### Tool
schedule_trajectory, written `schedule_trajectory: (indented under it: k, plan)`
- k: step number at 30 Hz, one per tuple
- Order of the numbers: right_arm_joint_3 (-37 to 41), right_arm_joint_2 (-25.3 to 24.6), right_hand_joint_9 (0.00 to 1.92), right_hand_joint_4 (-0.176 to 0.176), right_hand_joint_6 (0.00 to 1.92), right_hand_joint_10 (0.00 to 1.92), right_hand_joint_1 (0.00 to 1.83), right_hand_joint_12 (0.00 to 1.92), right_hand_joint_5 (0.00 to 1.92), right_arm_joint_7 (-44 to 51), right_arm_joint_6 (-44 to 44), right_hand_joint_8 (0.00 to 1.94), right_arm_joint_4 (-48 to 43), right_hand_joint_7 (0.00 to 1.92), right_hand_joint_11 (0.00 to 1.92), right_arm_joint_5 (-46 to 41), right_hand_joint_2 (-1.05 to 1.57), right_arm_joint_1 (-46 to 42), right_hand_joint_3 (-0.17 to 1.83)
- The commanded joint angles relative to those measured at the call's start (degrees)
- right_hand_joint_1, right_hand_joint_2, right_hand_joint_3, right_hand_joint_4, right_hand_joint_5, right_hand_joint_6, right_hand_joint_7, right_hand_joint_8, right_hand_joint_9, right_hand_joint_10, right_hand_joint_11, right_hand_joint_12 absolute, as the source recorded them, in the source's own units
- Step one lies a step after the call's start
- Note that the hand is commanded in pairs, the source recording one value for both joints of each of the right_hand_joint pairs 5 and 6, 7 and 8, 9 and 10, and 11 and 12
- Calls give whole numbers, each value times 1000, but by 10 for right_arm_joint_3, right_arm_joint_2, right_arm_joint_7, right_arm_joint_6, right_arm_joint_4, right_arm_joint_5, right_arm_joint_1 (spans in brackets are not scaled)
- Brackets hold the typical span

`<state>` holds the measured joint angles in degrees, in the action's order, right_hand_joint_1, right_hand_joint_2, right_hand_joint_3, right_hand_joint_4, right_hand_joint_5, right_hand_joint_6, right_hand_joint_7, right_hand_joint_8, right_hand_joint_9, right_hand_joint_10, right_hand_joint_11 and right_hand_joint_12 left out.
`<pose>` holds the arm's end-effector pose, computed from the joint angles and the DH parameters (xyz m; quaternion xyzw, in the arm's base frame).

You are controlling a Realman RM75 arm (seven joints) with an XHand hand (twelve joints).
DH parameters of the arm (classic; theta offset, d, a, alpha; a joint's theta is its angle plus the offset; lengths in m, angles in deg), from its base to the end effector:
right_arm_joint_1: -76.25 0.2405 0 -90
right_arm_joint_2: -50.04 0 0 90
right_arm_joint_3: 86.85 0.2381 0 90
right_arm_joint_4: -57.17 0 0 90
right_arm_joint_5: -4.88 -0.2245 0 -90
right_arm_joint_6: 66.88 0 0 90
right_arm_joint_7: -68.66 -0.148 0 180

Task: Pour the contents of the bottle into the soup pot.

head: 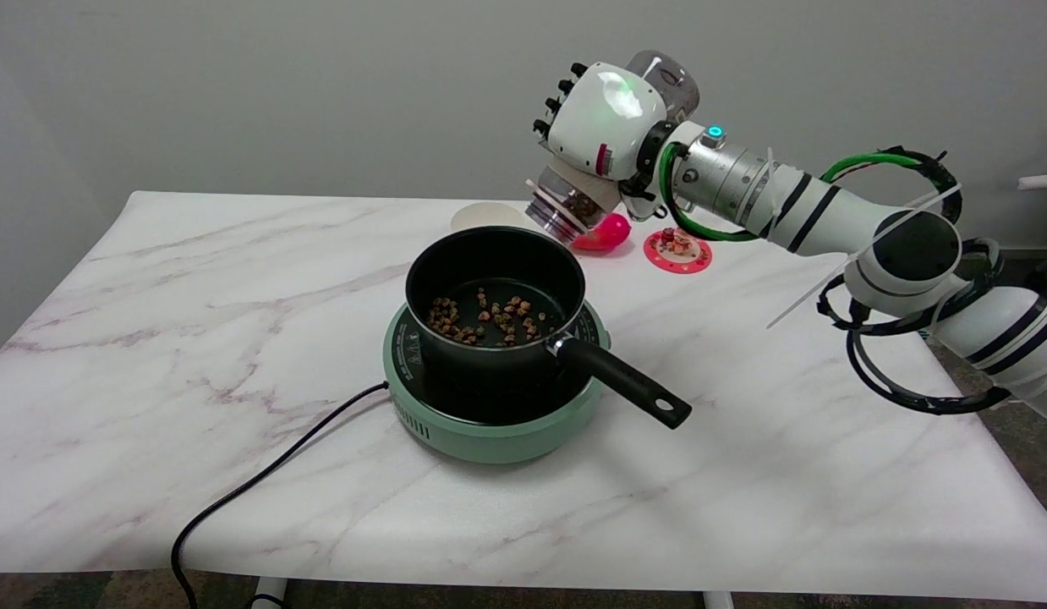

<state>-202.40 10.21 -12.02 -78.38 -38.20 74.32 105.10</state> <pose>-0.0776 -0.4071 0.2715 0.7882 0.3584 -0.1646 0.4724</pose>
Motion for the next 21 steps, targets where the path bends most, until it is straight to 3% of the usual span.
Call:
schedule_trajectory:
  k: [1,21]
  plan:
    - [-3,17,1286,0,1920,1286,1447,1189,1920,5,-26,1892,-41,1892,1189,12,995,28,555]
    - [-10,31,1289,0,1920,1289,1458,1189,1920,25,-50,1902,-83,1902,1189,21,985,51,581]
